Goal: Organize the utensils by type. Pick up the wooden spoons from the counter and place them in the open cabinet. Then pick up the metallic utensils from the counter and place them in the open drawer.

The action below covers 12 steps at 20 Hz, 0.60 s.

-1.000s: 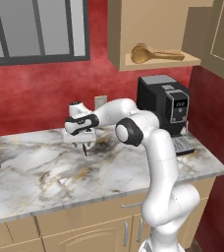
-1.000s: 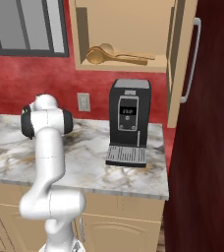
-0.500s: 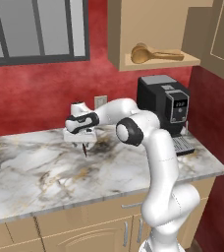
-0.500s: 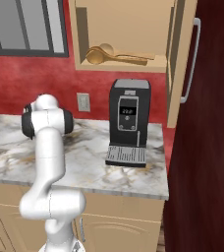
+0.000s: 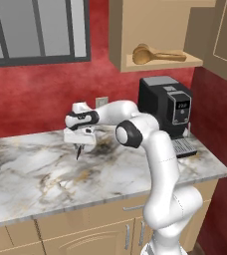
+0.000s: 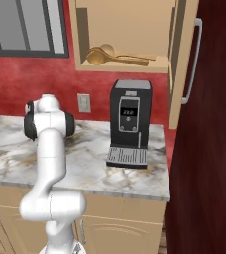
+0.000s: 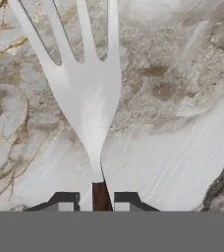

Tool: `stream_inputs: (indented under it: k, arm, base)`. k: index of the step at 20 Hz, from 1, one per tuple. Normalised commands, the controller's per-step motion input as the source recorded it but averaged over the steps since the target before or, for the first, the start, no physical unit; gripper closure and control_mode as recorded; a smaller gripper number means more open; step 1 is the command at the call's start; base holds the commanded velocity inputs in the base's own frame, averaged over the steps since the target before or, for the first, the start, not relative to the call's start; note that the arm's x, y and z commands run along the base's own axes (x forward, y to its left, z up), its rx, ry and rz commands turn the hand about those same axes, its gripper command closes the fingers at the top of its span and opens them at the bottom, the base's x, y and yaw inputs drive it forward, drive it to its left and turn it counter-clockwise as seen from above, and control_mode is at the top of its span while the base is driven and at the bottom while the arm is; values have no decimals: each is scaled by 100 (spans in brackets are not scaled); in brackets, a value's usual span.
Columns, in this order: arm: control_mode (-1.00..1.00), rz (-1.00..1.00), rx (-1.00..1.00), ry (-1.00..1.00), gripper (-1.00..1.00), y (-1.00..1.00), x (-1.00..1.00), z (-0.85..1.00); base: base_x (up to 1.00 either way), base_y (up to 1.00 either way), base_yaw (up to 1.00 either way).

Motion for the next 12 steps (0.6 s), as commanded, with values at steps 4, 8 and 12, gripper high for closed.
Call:
stream_inputs:
  k: [4,8,12]
  arm:
    - [-100,-6,0,7,100,0,-67,-57]
    - [-100,-6,0,1,100,-1,-75,-44]
    - [-100,-8,0,0,100,-8,-75,-28]
  base:
    - [0,0,0]
    - [0,0,0]
    - [0,0,0]
